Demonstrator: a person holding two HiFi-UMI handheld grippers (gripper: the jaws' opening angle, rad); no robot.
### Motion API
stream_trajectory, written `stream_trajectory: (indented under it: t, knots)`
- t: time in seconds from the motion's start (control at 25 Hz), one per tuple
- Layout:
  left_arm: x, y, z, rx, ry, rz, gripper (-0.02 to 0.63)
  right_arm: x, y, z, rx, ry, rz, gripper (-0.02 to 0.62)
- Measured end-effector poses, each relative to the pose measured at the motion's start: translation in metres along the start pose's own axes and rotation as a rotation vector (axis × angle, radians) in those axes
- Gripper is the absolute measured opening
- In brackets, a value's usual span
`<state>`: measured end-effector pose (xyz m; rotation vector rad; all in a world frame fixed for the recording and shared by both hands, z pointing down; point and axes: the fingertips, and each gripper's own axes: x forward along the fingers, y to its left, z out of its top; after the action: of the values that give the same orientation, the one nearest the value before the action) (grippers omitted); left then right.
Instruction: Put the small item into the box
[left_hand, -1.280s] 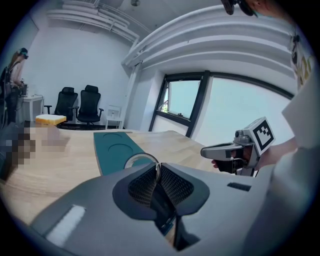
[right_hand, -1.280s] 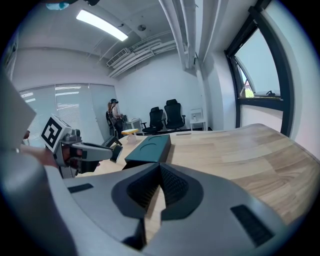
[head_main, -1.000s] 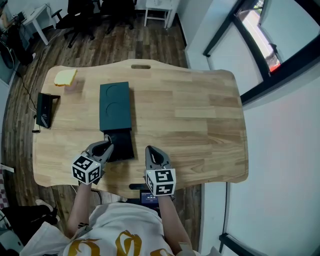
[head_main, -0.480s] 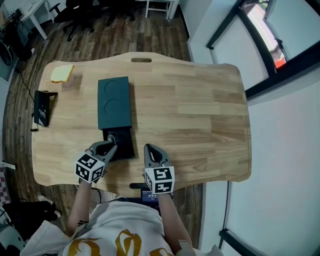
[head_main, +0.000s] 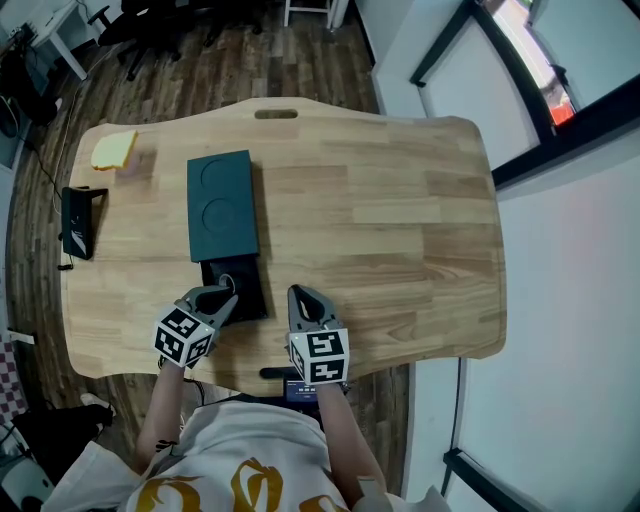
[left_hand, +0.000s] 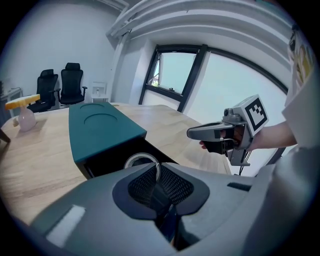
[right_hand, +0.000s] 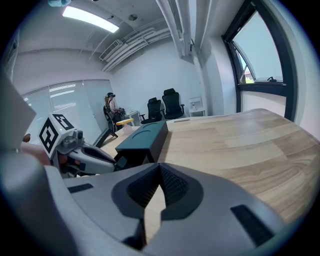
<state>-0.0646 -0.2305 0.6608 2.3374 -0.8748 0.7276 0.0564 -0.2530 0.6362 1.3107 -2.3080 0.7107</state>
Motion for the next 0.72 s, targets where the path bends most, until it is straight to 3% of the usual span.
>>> stream_trajectory:
  t: [0.72]
  knots:
    - [0.020,-0.001,-0.015,0.039,0.158,-0.023,0.034,0.003,-0.009,-0.003,0.011,0.018,-0.002,0.005]
